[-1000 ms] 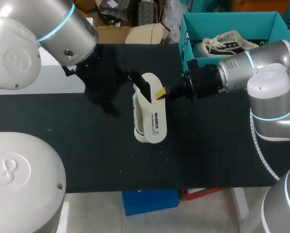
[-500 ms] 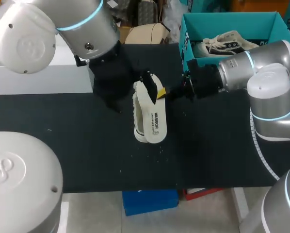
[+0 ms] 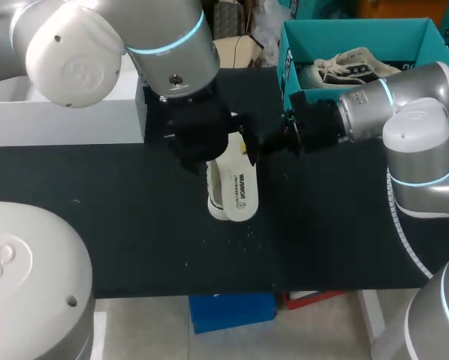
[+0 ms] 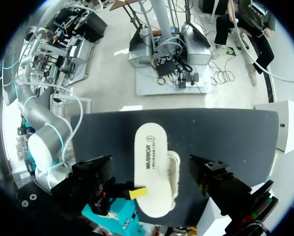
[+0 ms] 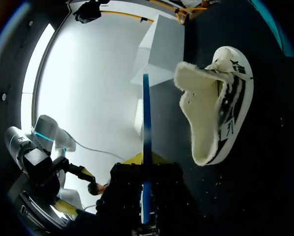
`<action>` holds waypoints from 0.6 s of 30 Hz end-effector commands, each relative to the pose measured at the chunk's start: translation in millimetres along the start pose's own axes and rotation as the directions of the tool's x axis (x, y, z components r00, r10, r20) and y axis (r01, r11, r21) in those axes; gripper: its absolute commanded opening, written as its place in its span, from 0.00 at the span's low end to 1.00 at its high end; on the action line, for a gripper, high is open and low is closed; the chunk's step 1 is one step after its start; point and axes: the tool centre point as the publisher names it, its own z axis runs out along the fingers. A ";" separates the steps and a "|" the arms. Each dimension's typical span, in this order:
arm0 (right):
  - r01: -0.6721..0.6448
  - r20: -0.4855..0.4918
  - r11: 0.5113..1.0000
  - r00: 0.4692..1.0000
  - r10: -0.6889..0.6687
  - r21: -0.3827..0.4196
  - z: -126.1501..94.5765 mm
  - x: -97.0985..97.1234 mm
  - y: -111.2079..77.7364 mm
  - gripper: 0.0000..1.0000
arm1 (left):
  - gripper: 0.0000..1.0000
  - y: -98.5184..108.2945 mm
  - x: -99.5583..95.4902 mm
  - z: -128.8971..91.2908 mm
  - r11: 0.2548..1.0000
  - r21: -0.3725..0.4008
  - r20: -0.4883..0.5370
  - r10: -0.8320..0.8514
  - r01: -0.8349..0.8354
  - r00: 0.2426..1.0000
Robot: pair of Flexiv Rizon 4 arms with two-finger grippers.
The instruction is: Take the shoe out of the shoebox, open the shoe tongue, remove and reinsert the insole, then place the shoe into the shoebox
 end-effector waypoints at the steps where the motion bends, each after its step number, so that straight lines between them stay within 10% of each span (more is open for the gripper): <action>1: 0.000 0.001 1.000 1.000 0.000 -0.002 0.9 0.3 -0.2 0.00 | 1.00 7.4 -10.5 10.7 1.000 0.011 -0.055 0.003 -0.002 0.998; 18: 0.000 0.001 1.000 1.000 0.000 -0.002 0.9 0.3 -0.2 0.00 | 1.00 24.8 -6.4 5.3 1.000 0.008 -0.029 0.019 -0.019 0.999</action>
